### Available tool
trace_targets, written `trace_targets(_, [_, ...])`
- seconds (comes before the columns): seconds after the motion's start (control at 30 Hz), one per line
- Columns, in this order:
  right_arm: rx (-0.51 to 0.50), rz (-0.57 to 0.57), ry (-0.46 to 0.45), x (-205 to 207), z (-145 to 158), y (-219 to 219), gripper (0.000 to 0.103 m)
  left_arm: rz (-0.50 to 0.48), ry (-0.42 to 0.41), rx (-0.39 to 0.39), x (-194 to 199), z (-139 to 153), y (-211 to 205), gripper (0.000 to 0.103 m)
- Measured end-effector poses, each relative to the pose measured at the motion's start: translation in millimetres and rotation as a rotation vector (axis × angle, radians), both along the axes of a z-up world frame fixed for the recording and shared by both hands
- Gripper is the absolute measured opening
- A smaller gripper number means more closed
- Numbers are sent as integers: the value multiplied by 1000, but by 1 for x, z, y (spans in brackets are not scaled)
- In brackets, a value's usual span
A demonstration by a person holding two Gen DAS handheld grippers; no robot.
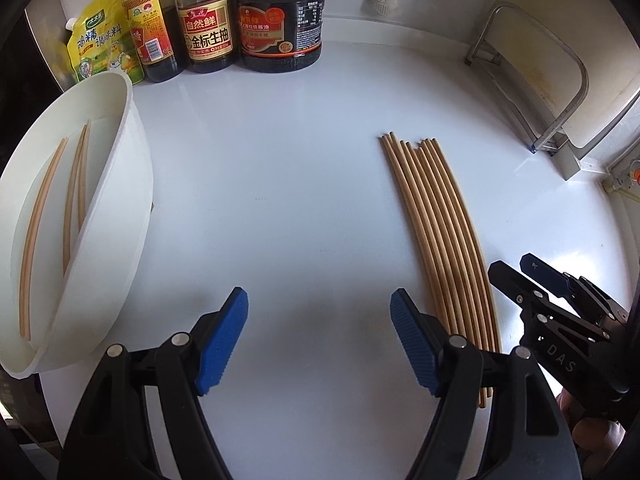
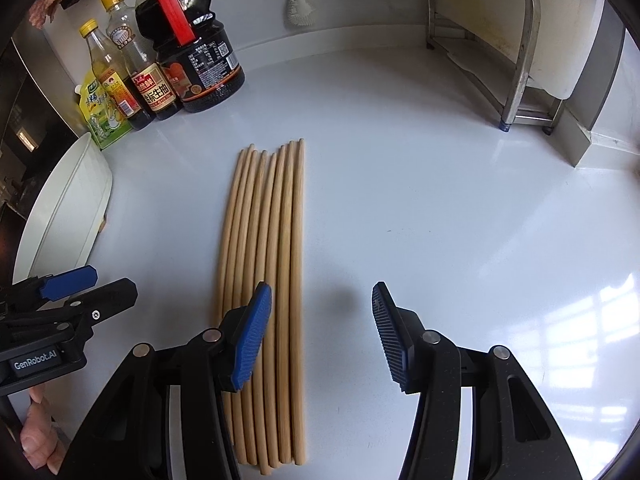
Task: Organize utensils
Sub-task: 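Position both open tools over the chopstick row, separating single chopsticks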
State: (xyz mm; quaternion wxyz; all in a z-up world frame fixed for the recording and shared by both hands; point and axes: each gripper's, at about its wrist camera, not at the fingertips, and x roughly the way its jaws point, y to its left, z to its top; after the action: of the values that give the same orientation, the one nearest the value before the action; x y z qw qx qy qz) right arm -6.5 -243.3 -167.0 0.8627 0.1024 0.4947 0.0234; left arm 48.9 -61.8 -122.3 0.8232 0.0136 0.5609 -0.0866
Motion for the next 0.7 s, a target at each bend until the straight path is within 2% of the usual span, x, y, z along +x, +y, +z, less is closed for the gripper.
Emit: trace_targets(0.7, [-119, 18, 9, 3, -5, -4, 51, -38, 1, -4, 0, -10, -24, 73])
